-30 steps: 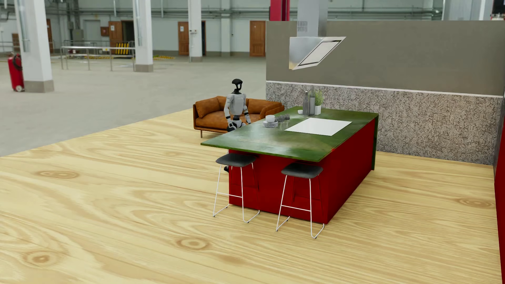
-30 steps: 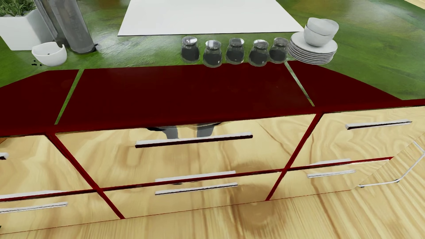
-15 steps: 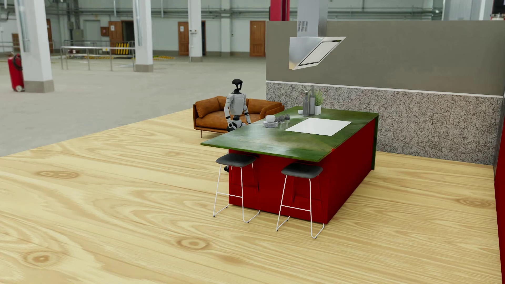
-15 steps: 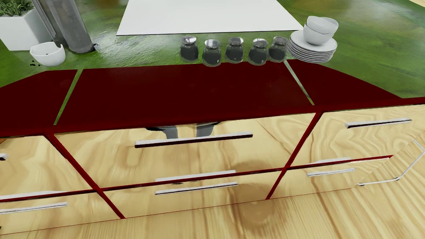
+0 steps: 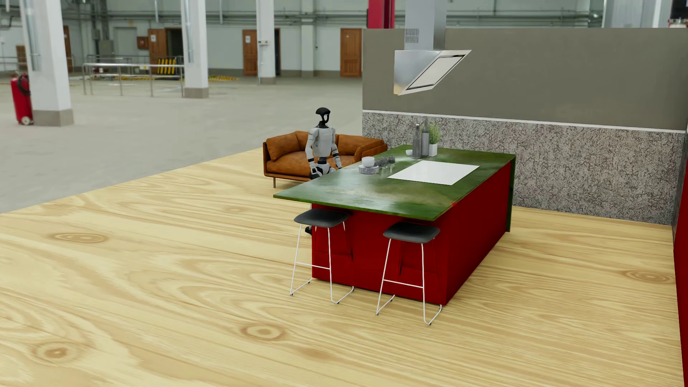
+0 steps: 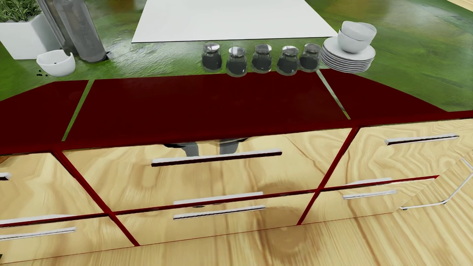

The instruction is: Go to the corner

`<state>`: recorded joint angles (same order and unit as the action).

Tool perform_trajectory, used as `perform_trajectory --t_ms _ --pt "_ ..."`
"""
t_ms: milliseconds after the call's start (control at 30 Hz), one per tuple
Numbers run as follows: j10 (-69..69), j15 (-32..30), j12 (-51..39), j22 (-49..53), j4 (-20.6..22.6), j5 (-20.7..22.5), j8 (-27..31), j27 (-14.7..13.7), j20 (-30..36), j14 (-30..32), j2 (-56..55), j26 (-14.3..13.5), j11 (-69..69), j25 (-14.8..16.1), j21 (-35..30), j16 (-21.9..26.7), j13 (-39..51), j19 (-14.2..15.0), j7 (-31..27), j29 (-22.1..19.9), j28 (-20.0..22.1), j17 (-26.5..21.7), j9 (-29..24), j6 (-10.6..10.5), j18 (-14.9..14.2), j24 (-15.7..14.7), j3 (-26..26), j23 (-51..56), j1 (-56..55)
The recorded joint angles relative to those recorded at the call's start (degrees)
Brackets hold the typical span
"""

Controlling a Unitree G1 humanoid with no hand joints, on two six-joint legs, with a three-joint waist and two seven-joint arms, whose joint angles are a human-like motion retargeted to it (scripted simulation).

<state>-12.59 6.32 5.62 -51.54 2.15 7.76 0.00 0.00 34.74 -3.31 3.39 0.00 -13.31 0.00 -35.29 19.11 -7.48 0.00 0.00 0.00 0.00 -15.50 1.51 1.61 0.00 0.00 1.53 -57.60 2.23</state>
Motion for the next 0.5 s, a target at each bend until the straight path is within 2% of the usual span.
perform_trajectory --t_ms 233,500 --pt "-0.1 -0.2 -1.0 -0.9 0.0 0.0 0.0 0.0 3.0 0.2 -0.1 0.0 -0.1 0.0 -2.3 -0.2 0.9 0.0 0.0 0.0 0.0 -0.9 0.3 -0.8 0.0 0.0 -0.7 -0.6 0.0" --pt "0.1 -1.5 -1.3 -0.7 0.1 0.3 0.0 0.0 2.7 0.0 0.8 0.0 1.4 0.0 -3.0 -0.4 2.1 0.0 0.0 0.0 0.0 -1.2 0.0 -1.2 0.0 0.0 -3.2 -1.3 0.4"
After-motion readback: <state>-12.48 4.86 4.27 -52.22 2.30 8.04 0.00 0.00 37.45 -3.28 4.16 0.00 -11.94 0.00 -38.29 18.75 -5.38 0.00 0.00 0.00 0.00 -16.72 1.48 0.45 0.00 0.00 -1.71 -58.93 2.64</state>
